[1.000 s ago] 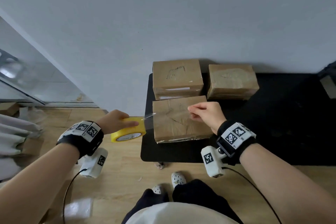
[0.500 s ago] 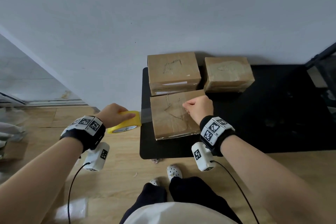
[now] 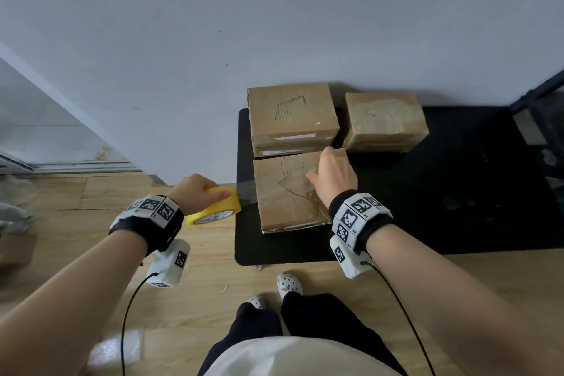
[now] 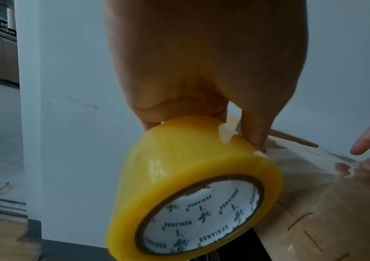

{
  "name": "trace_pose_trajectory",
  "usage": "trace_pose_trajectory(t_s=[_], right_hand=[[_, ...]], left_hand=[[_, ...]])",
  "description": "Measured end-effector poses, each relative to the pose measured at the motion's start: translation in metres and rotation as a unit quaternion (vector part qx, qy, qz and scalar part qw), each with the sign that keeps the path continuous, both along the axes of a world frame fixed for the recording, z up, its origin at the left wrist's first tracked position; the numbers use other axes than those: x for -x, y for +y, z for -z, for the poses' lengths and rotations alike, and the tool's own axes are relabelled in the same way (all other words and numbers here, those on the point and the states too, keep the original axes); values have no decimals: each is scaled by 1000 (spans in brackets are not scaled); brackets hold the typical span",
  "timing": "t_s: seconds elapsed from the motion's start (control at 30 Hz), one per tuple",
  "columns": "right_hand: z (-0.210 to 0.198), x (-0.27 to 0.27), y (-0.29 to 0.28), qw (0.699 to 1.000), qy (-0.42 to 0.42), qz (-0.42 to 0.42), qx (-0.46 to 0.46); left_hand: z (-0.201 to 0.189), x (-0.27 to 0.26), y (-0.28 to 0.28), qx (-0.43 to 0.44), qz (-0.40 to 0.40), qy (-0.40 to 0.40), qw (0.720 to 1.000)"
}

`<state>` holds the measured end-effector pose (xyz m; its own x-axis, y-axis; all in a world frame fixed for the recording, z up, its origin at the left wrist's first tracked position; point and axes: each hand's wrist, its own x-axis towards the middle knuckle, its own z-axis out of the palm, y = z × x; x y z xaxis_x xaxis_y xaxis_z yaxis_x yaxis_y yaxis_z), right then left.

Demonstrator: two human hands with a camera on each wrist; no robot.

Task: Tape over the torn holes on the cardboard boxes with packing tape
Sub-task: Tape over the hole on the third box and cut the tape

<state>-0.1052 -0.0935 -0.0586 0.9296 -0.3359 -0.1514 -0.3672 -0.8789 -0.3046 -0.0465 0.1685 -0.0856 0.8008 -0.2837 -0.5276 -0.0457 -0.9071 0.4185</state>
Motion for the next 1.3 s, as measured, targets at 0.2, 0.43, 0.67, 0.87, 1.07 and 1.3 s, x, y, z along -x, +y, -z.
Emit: trace_pose_trajectory(t_s=[0.2,0.43,0.67,0.87,1.07,1.3], right_hand=[[-6,8,-2,997,37,-34,54],[5,32,28,966,-4,-258,-25],[46,38,46,941,96,-321,46],[42,42,23,961,100,-252,49],[27,45,-5,979,116,-168,25],[-5,10,52,915,156,-368,47]], left_hand=[[0,-1,1,10,2,-7,1000],[1,-3,3,10,1,2,1000],[-2,-1,3,2,7,-6,1000],[-3,-1,2,1,19,-4,1000],[-4,1,-2,14,3,5,1000],[-1,-1,-1,22,-10,11,1000]])
